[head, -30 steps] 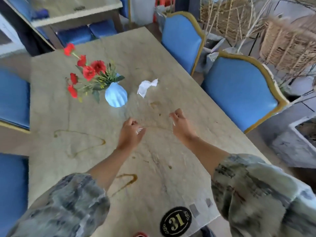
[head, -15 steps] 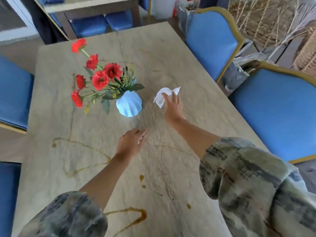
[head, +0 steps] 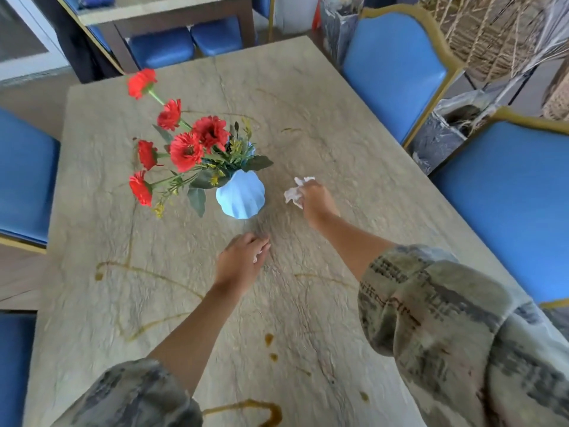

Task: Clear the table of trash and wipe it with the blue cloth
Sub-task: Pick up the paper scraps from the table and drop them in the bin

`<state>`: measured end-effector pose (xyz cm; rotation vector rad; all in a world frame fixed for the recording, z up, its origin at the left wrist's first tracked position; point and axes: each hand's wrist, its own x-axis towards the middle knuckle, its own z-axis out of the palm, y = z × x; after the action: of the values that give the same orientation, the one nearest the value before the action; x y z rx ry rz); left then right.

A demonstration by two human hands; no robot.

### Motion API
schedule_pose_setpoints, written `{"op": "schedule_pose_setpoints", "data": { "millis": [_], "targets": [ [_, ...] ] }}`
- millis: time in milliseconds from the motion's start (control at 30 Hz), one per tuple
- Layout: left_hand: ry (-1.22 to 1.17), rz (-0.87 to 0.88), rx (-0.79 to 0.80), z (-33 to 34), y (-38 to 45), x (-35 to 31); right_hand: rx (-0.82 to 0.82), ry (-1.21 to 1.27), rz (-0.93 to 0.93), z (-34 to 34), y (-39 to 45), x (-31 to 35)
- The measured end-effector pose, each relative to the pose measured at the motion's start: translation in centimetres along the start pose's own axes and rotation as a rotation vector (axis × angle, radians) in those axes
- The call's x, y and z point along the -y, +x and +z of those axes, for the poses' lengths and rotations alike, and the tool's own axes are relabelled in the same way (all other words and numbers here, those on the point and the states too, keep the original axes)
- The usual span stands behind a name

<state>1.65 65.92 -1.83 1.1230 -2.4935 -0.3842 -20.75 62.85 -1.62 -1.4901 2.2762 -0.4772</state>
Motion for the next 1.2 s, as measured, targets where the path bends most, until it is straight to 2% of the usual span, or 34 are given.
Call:
{"op": "schedule_pose_setpoints", "data": {
  "millis": [67, 267, 433, 533, 633, 767, 967, 1200],
  "targets": [
    [-0.014, 0.0, 0.007, -0.4, -0.2, -0.7, -0.022, -0.025, -0.035, -0.7, -1.9, -0.1],
    [0.027, 0.027, 0.052, -2.4, -0.5, -4.4, -0.201, 0.126, -0.117, -4.6, -10.7, 0.7],
    [0.053, 0.244, 0.088, -4.1, -1.7, -9.0, -0.24, 0.09, -0.136, -7.5, -19.4, -0.4],
    [0.051, 0.397, 0.148, -4.7, -3.3, -11.9, -0.284, 0.063, -0.085, -8.7, -25.5, -1.6],
    [0.056, 0.384, 0.195, -5.5, -4.4, -14.3, -0.308, 0.075, -0.011, -9.7, -30.0, -2.4],
    [0.062, 0.495, 0.299, -7.1, -8.8, -18.3, -0.369, -0.002, 0.095, -9.9, -38.4, -3.1],
    [0.007, 0.592, 0.341, -9.2, -18.1, -22.3, -0.382, -0.062, 0.225, -8.6, -51.4, -1.9],
    [-0.078, 0.654, 0.464, -10.2, -31.1, -25.5, -0.517, 0.007, 0.486, -4.5, -65.7, 2.1]
  ]
}}
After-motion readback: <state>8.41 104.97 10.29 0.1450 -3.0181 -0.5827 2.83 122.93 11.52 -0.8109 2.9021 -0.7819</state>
